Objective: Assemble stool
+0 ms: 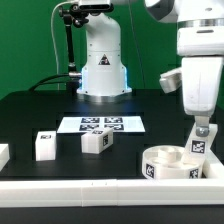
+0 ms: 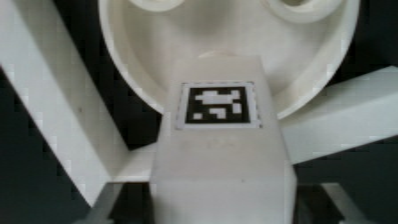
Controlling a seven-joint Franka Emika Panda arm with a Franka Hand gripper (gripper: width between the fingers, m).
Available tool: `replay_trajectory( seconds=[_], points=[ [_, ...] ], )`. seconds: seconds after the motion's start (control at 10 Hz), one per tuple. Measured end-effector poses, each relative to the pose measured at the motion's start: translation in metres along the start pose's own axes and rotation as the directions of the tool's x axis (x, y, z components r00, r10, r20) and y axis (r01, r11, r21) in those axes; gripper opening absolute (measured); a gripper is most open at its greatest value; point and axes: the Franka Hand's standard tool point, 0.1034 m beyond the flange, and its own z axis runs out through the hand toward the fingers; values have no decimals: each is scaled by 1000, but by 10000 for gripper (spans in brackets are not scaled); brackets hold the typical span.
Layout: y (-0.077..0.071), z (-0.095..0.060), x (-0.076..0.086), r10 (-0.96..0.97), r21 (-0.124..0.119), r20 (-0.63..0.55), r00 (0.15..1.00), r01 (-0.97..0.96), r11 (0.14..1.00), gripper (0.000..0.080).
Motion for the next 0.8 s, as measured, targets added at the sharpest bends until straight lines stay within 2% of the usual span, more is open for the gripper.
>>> replay_trajectory(
  seconds=[0.1,0.2,0.7,0.8],
  points=[
    [1,0,-1,83,24,5,997,-83,996,338],
    [2,-1,-1,167,30,-3,986,-166,986,338],
    [6,0,-6,470,26,5,883,-470,882,338],
    [10,0,-10,559,26,-17,829,-559,829,338]
  ],
)
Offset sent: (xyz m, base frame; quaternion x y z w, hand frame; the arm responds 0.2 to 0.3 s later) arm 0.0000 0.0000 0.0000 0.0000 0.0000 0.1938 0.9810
